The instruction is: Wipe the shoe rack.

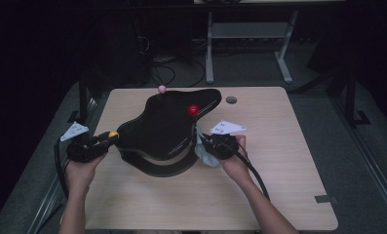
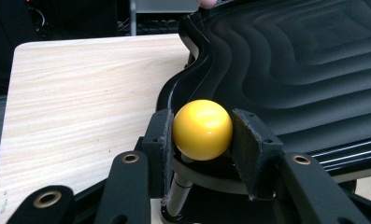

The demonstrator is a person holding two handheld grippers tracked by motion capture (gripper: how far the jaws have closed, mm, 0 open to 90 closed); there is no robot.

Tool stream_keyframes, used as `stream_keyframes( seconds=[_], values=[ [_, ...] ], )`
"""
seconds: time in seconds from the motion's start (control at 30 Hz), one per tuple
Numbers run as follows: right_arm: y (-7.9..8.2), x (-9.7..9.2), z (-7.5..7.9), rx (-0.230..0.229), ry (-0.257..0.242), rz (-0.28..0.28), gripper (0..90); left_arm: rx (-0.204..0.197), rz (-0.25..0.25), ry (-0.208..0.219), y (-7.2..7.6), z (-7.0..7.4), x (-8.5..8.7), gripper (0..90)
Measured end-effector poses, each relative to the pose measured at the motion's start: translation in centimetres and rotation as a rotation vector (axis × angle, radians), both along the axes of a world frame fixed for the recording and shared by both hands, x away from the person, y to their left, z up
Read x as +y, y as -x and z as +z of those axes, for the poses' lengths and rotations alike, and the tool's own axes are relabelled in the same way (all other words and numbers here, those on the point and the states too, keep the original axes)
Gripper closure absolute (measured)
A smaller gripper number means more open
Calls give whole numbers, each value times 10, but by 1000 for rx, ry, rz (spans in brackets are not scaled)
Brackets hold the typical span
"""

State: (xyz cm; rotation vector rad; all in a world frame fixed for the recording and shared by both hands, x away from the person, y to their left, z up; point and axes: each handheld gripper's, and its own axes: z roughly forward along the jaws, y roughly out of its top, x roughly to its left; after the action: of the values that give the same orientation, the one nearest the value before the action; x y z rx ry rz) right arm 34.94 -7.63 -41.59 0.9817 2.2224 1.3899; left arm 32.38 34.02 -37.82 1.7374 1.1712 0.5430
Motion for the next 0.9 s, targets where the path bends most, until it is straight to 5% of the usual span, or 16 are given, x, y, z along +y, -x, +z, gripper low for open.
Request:
stream_keyframes(
  seconds=[0.13,0.5,0.9],
  values=[
    [2,2,-16,42,-1,2,814,-1,2,21,-4,-1,1,598],
    [23,-9,44,-92,-132,44,811,10,9,13,-10,0,1,598],
    [36,2,53,-133,-112,86,814,11,14,7,-9,1,0,598]
  ],
)
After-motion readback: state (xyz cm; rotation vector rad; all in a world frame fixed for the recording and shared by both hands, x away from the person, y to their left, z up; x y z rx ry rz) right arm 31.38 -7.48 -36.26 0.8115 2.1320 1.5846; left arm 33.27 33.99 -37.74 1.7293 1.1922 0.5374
